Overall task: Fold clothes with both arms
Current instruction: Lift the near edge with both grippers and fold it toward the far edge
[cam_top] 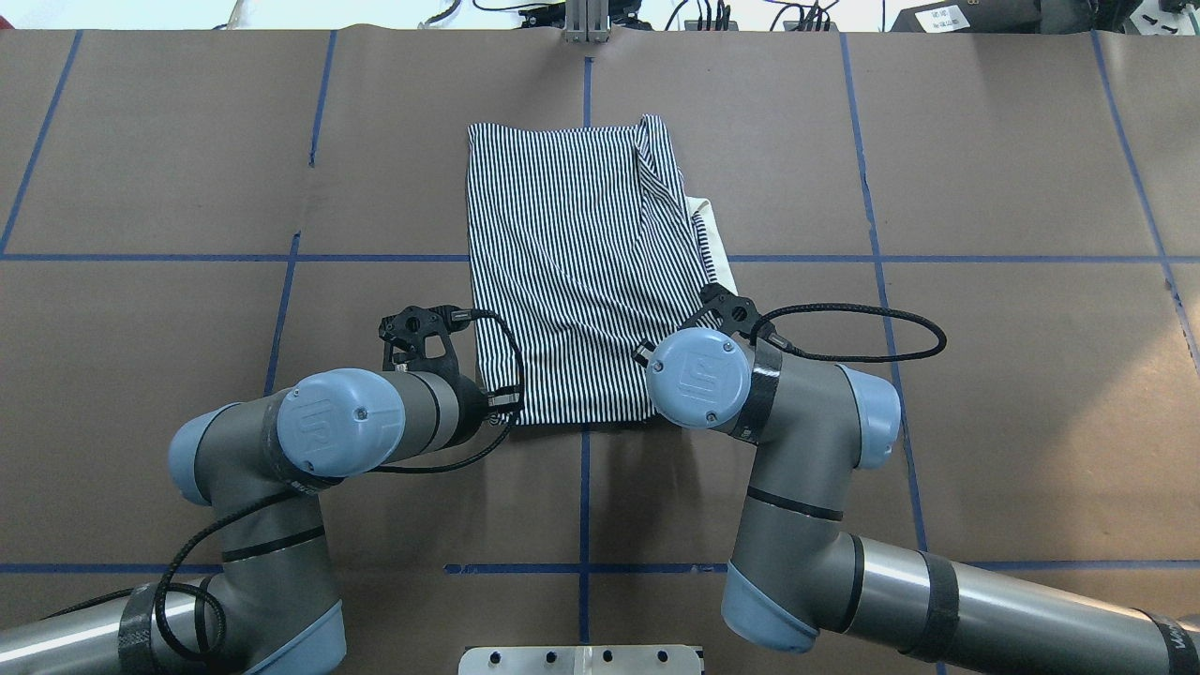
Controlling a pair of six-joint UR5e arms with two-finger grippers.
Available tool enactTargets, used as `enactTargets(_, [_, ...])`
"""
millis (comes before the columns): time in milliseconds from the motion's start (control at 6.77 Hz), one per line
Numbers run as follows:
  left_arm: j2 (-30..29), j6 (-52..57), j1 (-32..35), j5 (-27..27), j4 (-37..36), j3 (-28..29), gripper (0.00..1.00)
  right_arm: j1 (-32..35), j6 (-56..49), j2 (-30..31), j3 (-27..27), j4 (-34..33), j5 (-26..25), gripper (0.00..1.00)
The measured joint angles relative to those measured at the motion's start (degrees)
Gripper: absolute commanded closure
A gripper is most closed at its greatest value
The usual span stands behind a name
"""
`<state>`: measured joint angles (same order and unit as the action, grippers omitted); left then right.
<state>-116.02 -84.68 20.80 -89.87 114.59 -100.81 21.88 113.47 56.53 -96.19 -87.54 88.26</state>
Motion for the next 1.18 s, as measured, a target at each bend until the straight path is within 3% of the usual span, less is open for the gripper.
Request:
enactTargets(295, [0.9, 0.5, 0.5, -0.3, -4.1, -6.0, 1.00, -0.4, 0.2, 0.6, -4.2, -0.8, -0.4, 1.00])
enactTargets(443, [1.7, 0.6, 0.6, -0.5, -11.1, -13.1, 1.00, -1.9, 0.9, 1.3, -9.8, -3.5, -1.1, 1.00])
enactTargets(739, [1.9, 0.3, 0.4, -3.1, -28.7, -29.2, 1.00, -7.8, 4.8, 2.1, -25.4, -16.2, -2.7, 1.00])
enactTargets(886, [1.7, 0.3, 0.3, -4.2, -33.7, -33.3, 1.00, -10.0, 6.4, 1.8, -29.6, -20.7, -3.5, 1.00])
enactTargets(1182, [0.4, 1.8, 0.5, -4.4, -36.1, -30.8, 1.00, -11.0, 5.8, 0.7, -29.0, -23.0, -5.2, 1.00])
